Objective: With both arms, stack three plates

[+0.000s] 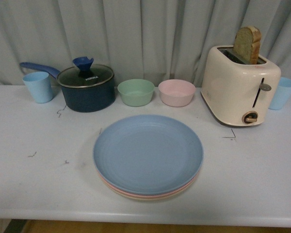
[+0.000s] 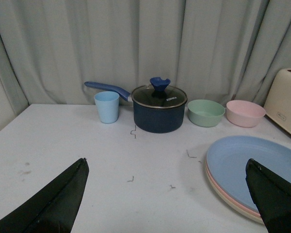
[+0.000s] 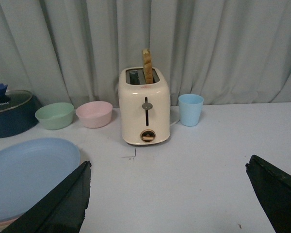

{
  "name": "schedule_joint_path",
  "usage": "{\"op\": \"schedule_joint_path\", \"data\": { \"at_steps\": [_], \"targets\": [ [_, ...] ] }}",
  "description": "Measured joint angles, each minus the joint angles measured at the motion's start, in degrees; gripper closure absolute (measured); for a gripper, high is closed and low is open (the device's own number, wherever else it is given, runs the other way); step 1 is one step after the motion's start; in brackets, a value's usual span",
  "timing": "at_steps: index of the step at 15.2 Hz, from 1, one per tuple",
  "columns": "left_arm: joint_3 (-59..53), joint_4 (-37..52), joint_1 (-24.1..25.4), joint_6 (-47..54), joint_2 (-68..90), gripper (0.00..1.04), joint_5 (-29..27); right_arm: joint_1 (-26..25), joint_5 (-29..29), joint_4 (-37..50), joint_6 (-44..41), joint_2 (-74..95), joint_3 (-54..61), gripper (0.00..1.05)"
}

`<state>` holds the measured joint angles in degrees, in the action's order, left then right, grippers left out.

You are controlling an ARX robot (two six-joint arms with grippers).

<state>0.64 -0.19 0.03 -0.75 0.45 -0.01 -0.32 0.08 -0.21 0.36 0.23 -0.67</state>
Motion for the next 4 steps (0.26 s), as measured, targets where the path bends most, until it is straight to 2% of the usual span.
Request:
{"op": "schedule_joint_path", "data": {
  "at_steps": [4],
  "targets": [
    [0.0,0.0,0.0,0.0,0.0,0.07,0.0,0.0,0.0,0.0,0.0,0.0,0.0,0.06]
  ]
}}
